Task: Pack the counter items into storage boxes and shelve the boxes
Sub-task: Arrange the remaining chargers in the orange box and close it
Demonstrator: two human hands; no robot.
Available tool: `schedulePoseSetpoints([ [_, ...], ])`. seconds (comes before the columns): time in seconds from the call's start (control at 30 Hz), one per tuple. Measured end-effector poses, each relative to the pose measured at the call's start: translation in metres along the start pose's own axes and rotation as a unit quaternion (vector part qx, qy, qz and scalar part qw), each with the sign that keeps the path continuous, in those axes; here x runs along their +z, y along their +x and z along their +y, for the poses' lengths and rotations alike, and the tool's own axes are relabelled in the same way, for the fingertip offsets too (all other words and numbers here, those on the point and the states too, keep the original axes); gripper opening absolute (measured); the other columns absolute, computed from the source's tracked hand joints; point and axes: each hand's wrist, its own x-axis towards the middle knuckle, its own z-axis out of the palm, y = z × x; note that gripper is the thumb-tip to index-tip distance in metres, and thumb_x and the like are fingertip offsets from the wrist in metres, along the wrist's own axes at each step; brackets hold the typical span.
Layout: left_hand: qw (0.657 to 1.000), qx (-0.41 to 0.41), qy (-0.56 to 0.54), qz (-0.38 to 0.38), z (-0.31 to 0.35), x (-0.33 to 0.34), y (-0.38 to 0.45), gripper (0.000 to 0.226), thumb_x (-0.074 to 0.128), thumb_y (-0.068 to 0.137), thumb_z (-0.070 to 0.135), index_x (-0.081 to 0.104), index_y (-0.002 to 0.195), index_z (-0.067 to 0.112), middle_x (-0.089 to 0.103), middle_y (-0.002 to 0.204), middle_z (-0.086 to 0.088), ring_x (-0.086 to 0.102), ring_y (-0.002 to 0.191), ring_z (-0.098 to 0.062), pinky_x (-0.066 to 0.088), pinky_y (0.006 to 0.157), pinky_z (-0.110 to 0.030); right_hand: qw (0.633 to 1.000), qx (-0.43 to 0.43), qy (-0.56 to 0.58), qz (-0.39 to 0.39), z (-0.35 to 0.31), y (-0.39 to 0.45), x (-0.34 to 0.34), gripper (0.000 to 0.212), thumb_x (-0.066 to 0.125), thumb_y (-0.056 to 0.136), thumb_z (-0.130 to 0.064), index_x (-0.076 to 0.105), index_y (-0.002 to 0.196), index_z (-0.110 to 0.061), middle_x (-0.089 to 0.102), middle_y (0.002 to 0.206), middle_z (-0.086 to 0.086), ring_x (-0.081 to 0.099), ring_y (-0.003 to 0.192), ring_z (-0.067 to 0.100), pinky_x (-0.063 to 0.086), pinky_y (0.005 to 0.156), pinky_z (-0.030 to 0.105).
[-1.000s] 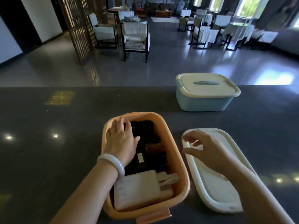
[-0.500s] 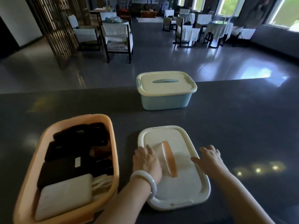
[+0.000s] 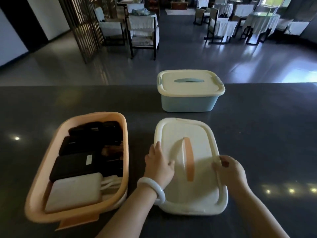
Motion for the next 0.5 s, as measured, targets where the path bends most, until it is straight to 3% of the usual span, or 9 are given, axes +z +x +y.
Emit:
schedulePoseSetpoints([
  [0.1, 0.994, 0.080, -0.002, 0.079, 0.019, -0.036, -0.006, 0.074, 0.056, 0.094, 0.028, 0.011, 0.152, 0.022, 0.024, 0.153, 0.003, 0.029, 0.134, -0.022, 0.032, 0.108, -0.035, 0.992, -0.008, 0.110, 0.061, -0.031, -0.006, -0.018, 0.019, 0.065, 0.085, -0.021, 0.066, 0.098, -0.034, 0.068, 0.087, -0.008, 0.058, 0.074, 0.006, 0.048, 0.064, 0.030],
  [0.2, 0.979, 0.136, 0.007, 0.149, 0.023, -0.088, -0.011, 0.070, 0.057, 0.093, 0.029, 0.018, 0.150, 0.016, 0.032, 0.150, -0.002, 0.035, 0.131, -0.023, 0.031, 0.110, -0.034, 0.982, -0.053, 0.171, 0.052, -0.080, -0.019, -0.029, 0.020, 0.063, 0.088, -0.026, 0.067, 0.102, -0.040, 0.065, 0.088, -0.019, 0.060, 0.079, 0.004, 0.047, 0.061, 0.027],
  [0.33, 0.977, 0.113, -0.012, 0.179, -0.017, -0.157, -0.023, 0.070, 0.057, 0.093, 0.028, 0.020, 0.151, 0.015, 0.036, 0.149, -0.006, 0.033, 0.135, -0.025, 0.031, 0.111, -0.043, 0.974, -0.150, 0.173, 0.000, -0.151, -0.050, -0.010, 0.032, 0.061, 0.089, -0.025, 0.062, 0.082, -0.056, 0.066, 0.078, -0.028, 0.061, 0.077, -0.002, 0.047, 0.067, 0.025],
  [0.4, 0.977, 0.080, 0.005, 0.199, -0.051, -0.181, -0.033, 0.068, 0.057, 0.093, 0.030, 0.023, 0.150, 0.016, 0.038, 0.147, -0.006, 0.035, 0.133, -0.023, 0.033, 0.110, -0.041, 0.974, -0.173, 0.145, -0.022, -0.173, -0.063, 0.018, 0.027, 0.061, 0.089, -0.025, 0.065, 0.090, -0.052, 0.067, 0.077, -0.026, 0.060, 0.074, -0.006, 0.044, 0.065, 0.020],
  [0.5, 0.981, 0.047, -0.006, 0.186, -0.103, -0.202, -0.042, 0.068, 0.057, 0.092, 0.029, 0.021, 0.151, 0.025, 0.037, 0.146, 0.000, 0.039, 0.128, -0.020, 0.039, 0.104, -0.036, 0.978, -0.169, 0.099, -0.069, -0.190, -0.079, 0.066, 0.026, 0.058, 0.091, -0.029, 0.065, 0.112, -0.040, 0.066, 0.094, -0.010, 0.060, 0.080, 0.002, 0.041, 0.064, 0.020],
])
